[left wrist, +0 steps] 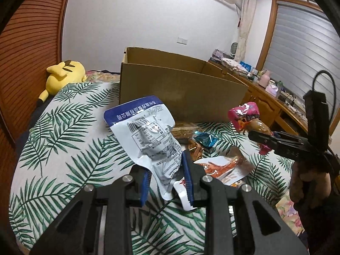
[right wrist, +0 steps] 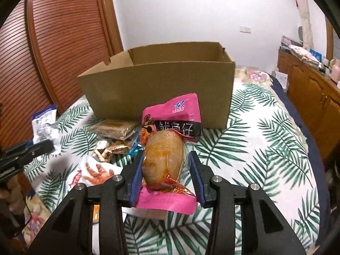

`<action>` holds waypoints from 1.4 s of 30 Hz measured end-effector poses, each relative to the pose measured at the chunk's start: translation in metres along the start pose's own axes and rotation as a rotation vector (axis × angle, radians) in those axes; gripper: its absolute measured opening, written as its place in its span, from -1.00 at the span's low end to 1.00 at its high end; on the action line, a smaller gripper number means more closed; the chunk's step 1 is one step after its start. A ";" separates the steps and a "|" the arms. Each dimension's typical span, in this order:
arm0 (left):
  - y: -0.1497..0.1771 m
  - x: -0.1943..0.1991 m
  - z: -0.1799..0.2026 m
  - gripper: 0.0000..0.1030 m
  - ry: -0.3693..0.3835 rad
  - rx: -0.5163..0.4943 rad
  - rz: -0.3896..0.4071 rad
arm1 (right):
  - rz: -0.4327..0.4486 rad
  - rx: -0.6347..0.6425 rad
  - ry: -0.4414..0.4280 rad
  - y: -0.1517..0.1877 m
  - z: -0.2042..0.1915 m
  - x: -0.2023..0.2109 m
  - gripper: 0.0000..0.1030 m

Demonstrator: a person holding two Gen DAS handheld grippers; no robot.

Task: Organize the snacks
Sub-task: 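Carry both packets into the box and open both tools to release them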

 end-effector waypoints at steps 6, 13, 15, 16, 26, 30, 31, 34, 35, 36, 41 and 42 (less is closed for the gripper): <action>-0.006 -0.004 0.006 -0.52 0.018 -0.008 0.011 | 0.018 -0.015 0.005 0.002 0.006 0.015 -0.20; -0.021 -0.004 0.011 -0.52 0.047 -0.005 0.044 | 0.030 -0.006 0.022 -0.002 0.010 0.032 -0.19; -0.026 -0.003 0.016 -0.52 0.059 -0.009 0.055 | 0.039 -0.002 0.035 -0.005 0.011 0.039 -0.19; -0.028 -0.003 0.017 -0.52 0.062 -0.012 0.057 | 0.044 -0.002 0.039 -0.006 0.011 0.043 -0.19; -0.062 0.003 0.029 -0.52 0.083 -0.065 0.088 | 0.101 0.013 0.062 -0.028 0.009 0.067 -0.19; -0.080 0.002 0.030 -0.51 0.078 -0.092 0.092 | 0.125 0.037 0.068 -0.043 0.006 0.071 -0.19; -0.084 0.001 0.031 -0.51 0.076 -0.100 0.093 | 0.129 0.043 0.070 -0.047 0.006 0.071 -0.19; -0.097 -0.003 0.033 -0.52 0.068 -0.131 0.096 | 0.140 0.062 0.074 -0.057 0.004 0.069 -0.19; -0.101 -0.004 0.033 -0.52 0.068 -0.139 0.097 | 0.144 0.069 0.076 -0.061 0.003 0.068 -0.19; -0.105 -0.006 0.034 -0.51 0.068 -0.145 0.098 | 0.148 0.078 0.078 -0.064 0.002 0.067 -0.19; -0.120 -0.020 0.035 -0.51 0.071 -0.167 0.097 | 0.153 0.108 0.084 -0.078 -0.002 0.057 -0.19; -0.122 -0.023 0.034 -0.51 0.072 -0.168 0.096 | 0.153 0.115 0.082 -0.080 -0.002 0.054 -0.19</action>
Point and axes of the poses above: each gripper's, at about its wrist camera, not at the fingertips, and x roughly against the way its jaws point, z to its right, y to its underside, the point moved 4 cm from there along -x, roughly the way its jaws point, and after that the axes turned 13 degrees about y, right-handed, at the moved point
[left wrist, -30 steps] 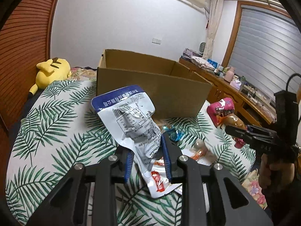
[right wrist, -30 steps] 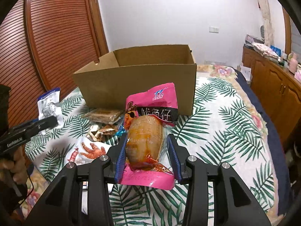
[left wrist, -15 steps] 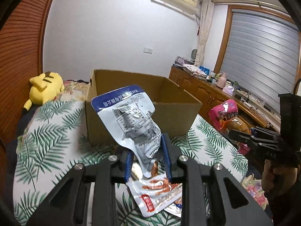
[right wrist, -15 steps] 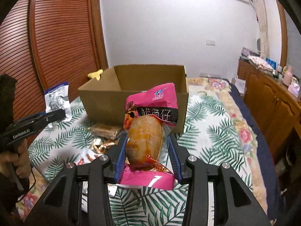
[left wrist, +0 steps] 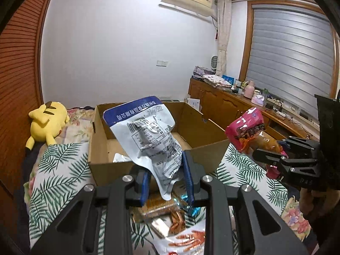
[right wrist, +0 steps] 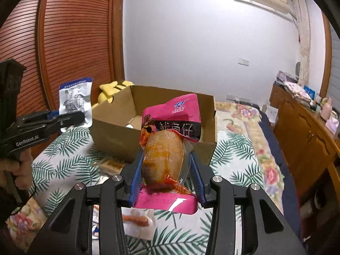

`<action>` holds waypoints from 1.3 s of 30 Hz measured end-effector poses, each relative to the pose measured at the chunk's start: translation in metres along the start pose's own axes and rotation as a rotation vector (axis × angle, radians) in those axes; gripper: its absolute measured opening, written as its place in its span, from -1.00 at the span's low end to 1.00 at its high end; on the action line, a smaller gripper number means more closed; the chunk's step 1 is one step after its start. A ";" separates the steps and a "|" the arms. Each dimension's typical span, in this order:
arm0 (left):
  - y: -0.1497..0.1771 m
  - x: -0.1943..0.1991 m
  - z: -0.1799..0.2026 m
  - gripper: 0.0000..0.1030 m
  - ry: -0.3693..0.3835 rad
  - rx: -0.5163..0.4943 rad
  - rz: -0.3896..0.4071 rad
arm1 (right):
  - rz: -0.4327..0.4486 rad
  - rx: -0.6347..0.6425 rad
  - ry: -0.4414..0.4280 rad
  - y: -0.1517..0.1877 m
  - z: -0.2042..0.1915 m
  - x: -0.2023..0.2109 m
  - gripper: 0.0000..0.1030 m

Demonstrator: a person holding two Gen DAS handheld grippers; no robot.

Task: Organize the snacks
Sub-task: 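Carry both packets into the box and open both tools to release them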

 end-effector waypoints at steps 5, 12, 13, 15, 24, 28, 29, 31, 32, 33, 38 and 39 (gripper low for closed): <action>-0.007 -0.018 -0.013 -0.51 0.008 0.012 -0.011 | -0.015 0.033 0.004 -0.010 -0.005 -0.020 -0.19; -0.015 -0.043 -0.035 -0.51 -0.002 0.023 -0.033 | -0.019 0.074 0.007 -0.027 -0.012 -0.045 -0.19; -0.015 -0.045 -0.037 -0.51 -0.004 0.025 -0.035 | -0.019 0.079 0.006 -0.029 -0.014 -0.049 -0.19; -0.016 -0.052 -0.044 -0.51 -0.008 0.032 -0.043 | -0.024 0.089 0.004 -0.035 -0.016 -0.055 -0.19; -0.017 -0.080 -0.072 -0.51 -0.023 0.068 -0.068 | -0.040 0.101 -0.021 -0.050 -0.022 -0.092 -0.19; -0.016 -0.091 -0.080 -0.50 -0.026 0.084 -0.075 | -0.047 0.100 -0.030 -0.053 -0.023 -0.108 -0.19; -0.015 -0.094 -0.082 -0.50 -0.030 0.087 -0.077 | -0.048 0.099 -0.032 -0.054 -0.022 -0.113 -0.19; -0.015 -0.099 -0.082 -0.48 -0.043 0.085 -0.081 | -0.047 0.084 -0.041 -0.053 -0.020 -0.119 -0.19; -0.016 -0.102 -0.084 -0.48 -0.052 0.086 -0.081 | -0.052 0.064 -0.054 -0.052 -0.019 -0.124 -0.19; -0.016 -0.104 -0.085 -0.48 -0.055 0.086 -0.080 | -0.057 0.054 -0.062 -0.054 -0.020 -0.130 -0.19; -0.016 -0.106 -0.085 -0.45 -0.040 0.071 -0.075 | -0.069 0.045 -0.074 -0.048 -0.024 -0.149 -0.19; -0.015 -0.106 -0.085 -0.45 -0.040 0.069 -0.074 | -0.072 0.045 -0.075 -0.048 -0.024 -0.152 -0.19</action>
Point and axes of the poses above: each gripper's, at about its wrist camera, not at the fingertips, and x roughly against the way its jaws point, z to its right, y to its underside, the point moved 4 cm from there along -x, roughly the way its jaws point, and after that the axes turned 13 degrees about y, right-handed, at the moved point
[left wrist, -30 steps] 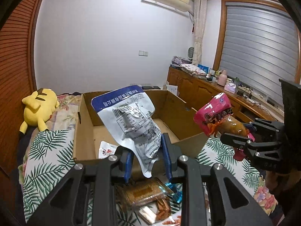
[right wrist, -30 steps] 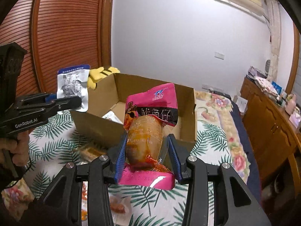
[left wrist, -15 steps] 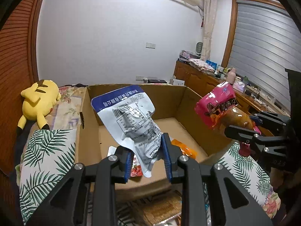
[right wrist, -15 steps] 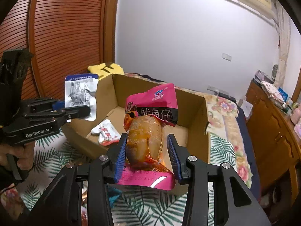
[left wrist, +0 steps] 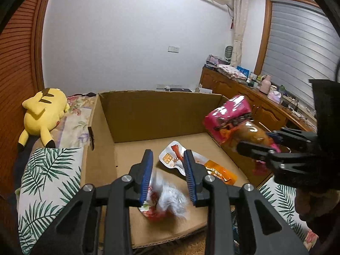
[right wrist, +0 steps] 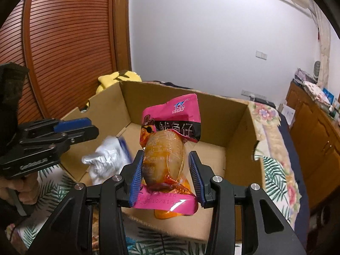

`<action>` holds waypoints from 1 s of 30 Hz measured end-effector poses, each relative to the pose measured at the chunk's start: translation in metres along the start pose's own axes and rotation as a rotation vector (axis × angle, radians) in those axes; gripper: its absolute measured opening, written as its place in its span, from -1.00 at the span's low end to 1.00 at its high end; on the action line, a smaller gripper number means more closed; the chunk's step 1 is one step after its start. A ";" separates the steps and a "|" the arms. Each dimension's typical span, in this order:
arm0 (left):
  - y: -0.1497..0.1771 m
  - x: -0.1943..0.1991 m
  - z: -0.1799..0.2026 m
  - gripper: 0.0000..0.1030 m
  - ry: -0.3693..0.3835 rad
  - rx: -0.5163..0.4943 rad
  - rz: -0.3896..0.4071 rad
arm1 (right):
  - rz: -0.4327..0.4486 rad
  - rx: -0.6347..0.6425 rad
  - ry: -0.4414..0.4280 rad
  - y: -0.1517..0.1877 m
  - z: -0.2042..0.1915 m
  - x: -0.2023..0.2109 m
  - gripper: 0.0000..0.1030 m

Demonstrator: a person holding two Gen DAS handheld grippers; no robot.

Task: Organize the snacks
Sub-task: 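Carry both packets into the box and open both tools to release them, then move both tools back toward the remaining snacks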

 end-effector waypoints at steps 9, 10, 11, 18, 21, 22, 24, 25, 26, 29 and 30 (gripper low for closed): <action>0.002 -0.005 0.005 -0.11 -0.016 -0.053 0.003 | -0.037 0.005 0.002 0.002 -0.003 -0.018 -0.17; 0.002 -0.006 0.005 -0.08 -0.021 -0.061 0.002 | -0.038 0.008 0.000 0.002 -0.005 -0.019 -0.17; 0.003 -0.007 0.006 -0.06 -0.025 -0.070 0.002 | -0.038 -0.001 -0.004 0.001 -0.004 -0.019 -0.17; 0.006 -0.010 0.009 0.02 -0.060 -0.112 -0.001 | -0.038 -0.025 -0.015 -0.001 0.000 -0.025 -0.13; 0.006 -0.010 0.009 0.04 -0.066 -0.118 0.006 | -0.032 -0.021 -0.003 0.000 -0.001 -0.023 -0.08; 0.007 -0.010 0.010 0.05 -0.066 -0.119 0.007 | -0.026 -0.020 -0.005 0.000 -0.001 -0.021 -0.07; 0.007 -0.010 0.010 0.05 -0.063 -0.117 0.008 | -0.012 -0.017 -0.009 0.001 -0.003 -0.015 -0.06; 0.007 -0.010 0.010 0.05 -0.062 -0.117 0.007 | -0.002 -0.014 -0.010 0.001 -0.005 -0.012 -0.06; 0.007 -0.010 0.010 0.05 -0.062 -0.117 0.007 | 0.005 -0.013 -0.011 0.001 -0.006 -0.009 -0.06; 0.006 -0.010 0.009 0.06 -0.062 -0.114 0.001 | 0.032 -0.015 -0.022 0.002 -0.009 0.008 -0.05; 0.006 -0.010 0.009 0.06 -0.062 -0.112 -0.003 | 0.041 -0.018 -0.025 0.003 -0.011 0.014 -0.04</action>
Point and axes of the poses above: each gripper's, at about its wrist camera, not at the fingertips, and x roughly against the way its jaws point, z to its right, y to its underside, the point moved 4 cm from there along -x, roughly the way its jaws point, and after that the axes turned 13 degrees about y, right-handed, at the moved point
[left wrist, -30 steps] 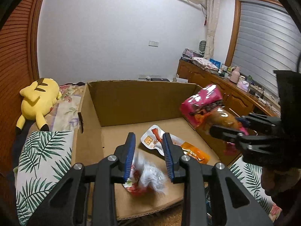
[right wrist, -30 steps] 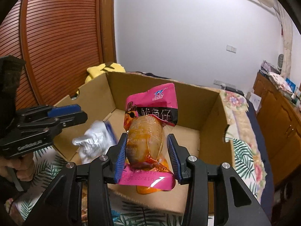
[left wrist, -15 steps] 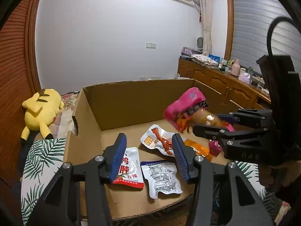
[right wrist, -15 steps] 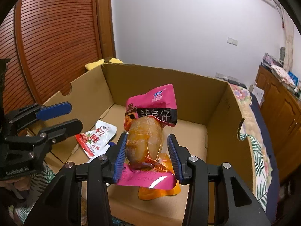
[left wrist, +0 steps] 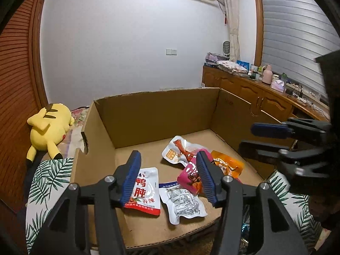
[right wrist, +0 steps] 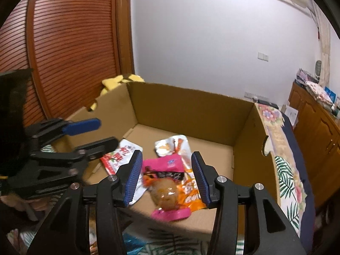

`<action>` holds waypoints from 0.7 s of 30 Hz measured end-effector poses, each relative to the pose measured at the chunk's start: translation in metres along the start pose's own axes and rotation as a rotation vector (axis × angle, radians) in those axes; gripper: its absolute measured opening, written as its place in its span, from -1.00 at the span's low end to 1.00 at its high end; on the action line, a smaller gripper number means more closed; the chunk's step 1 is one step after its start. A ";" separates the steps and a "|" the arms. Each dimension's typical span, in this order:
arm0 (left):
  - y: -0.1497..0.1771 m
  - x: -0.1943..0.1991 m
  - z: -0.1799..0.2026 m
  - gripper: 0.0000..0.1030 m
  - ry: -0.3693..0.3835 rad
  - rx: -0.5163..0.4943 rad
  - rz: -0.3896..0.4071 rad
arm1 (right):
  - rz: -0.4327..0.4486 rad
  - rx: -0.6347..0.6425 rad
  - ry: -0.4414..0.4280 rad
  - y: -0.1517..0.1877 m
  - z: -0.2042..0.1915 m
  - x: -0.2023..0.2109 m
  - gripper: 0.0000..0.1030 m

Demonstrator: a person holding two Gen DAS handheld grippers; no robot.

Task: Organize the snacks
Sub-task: 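Move both tools back toward the remaining snacks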

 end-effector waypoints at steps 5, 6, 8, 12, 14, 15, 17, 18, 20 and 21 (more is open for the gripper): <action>-0.002 0.012 0.002 0.06 -0.011 0.024 0.001 | 0.019 -0.018 -0.021 0.007 -0.001 0.032 0.03; -0.001 0.015 0.001 0.06 -0.012 0.027 0.005 | 0.017 -0.022 -0.023 0.011 -0.001 0.038 0.05; 0.000 0.026 0.004 0.06 -0.013 0.028 0.011 | 0.008 -0.030 -0.023 0.020 0.000 0.048 0.08; 0.005 0.048 0.015 0.08 -0.019 0.013 0.016 | -0.020 -0.056 -0.016 0.045 0.002 0.064 0.11; 0.012 0.060 0.021 0.08 -0.017 0.009 0.009 | -0.043 -0.070 -0.011 0.060 0.004 0.070 0.11; 0.015 0.063 0.023 0.09 -0.014 0.009 0.005 | -0.053 -0.080 -0.009 0.066 0.005 0.073 0.11; 0.024 0.072 0.031 0.09 -0.002 0.005 -0.006 | -0.071 -0.102 -0.011 0.079 0.007 0.080 0.11; 0.028 0.076 0.034 0.09 0.000 0.003 -0.009 | -0.078 -0.111 -0.012 0.084 0.008 0.083 0.11; 0.040 0.084 0.041 0.10 0.008 0.001 -0.021 | -0.091 -0.129 -0.014 0.096 0.010 0.090 0.12; 0.043 0.086 0.043 0.10 0.011 0.001 -0.026 | -0.100 -0.138 -0.015 0.102 0.010 0.093 0.13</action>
Point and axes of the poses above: each gripper's, at about its wrist camera, not at the fingertips, and x roughly against the way its jaws point, z to its right, y to its underside, the point moved 4 cm from there along -x, roughly the way its jaws point, and after that the axes turned 13 degrees about y, right-handed, at the moved point
